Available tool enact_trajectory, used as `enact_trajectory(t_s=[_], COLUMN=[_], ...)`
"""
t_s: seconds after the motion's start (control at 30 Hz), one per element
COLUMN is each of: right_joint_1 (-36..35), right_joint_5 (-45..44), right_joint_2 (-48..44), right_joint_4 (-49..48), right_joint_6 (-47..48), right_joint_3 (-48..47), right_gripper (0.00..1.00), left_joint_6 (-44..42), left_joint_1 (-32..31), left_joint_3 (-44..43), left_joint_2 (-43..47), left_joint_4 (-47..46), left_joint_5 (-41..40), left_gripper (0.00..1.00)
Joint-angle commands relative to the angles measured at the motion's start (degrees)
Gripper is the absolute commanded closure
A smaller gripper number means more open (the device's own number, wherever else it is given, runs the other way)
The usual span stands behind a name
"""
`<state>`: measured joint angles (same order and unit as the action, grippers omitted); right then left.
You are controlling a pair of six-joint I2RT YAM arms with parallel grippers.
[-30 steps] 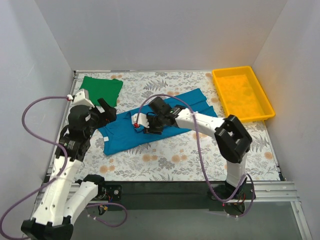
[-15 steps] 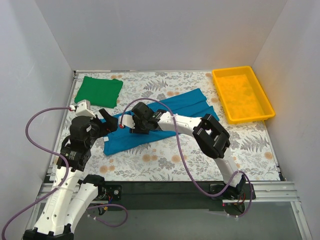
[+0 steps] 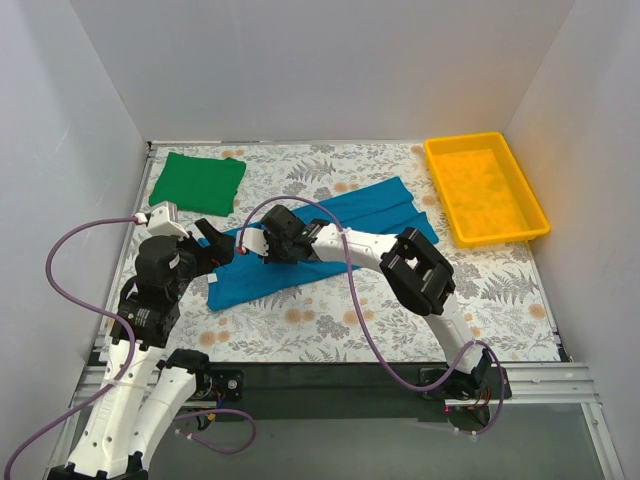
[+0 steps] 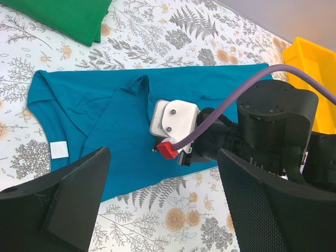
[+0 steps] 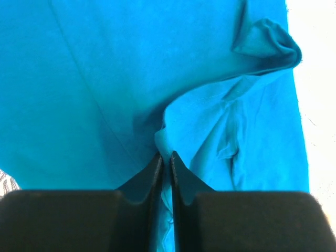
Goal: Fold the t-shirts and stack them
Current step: Fold the tshirt
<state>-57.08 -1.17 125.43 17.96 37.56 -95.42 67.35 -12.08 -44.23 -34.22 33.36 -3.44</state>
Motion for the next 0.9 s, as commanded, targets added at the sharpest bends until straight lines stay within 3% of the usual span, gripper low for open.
enact_trajectory(t_s=[0.0, 0.17, 0.57, 0.87], right_joint_1=[0.13, 1.09, 1.44, 3.46], right_joint_5=[-1.55, -2.79, -2.61, -5.60], right_joint_2=[-0.01, 0.34, 2.81, 2.28], right_joint_4=[-0.99, -1.08, -0.82, -1.17], right_joint_6=[-0.56, -0.82, 1.46, -2.05], right_joint_3=[-3.37, -5.48, -9.61, -8.56], right_gripper=[0.86, 0.98, 0.99, 0.99], left_joint_6=[0.15, 0.15, 0.32, 0.68], left_joint_1=[0.39, 0.39, 0.39, 0.39], left_joint_3=[0.28, 0.28, 0.81, 1.25], left_joint_2=[0.47, 0.12, -0.67, -1.38], left_joint_4=[-0.67, -0.67, -1.11, -1.64], left_joint_5=[0.80, 1.07, 1.60, 2.47], left_gripper=[0.18, 0.18, 0.18, 0.18])
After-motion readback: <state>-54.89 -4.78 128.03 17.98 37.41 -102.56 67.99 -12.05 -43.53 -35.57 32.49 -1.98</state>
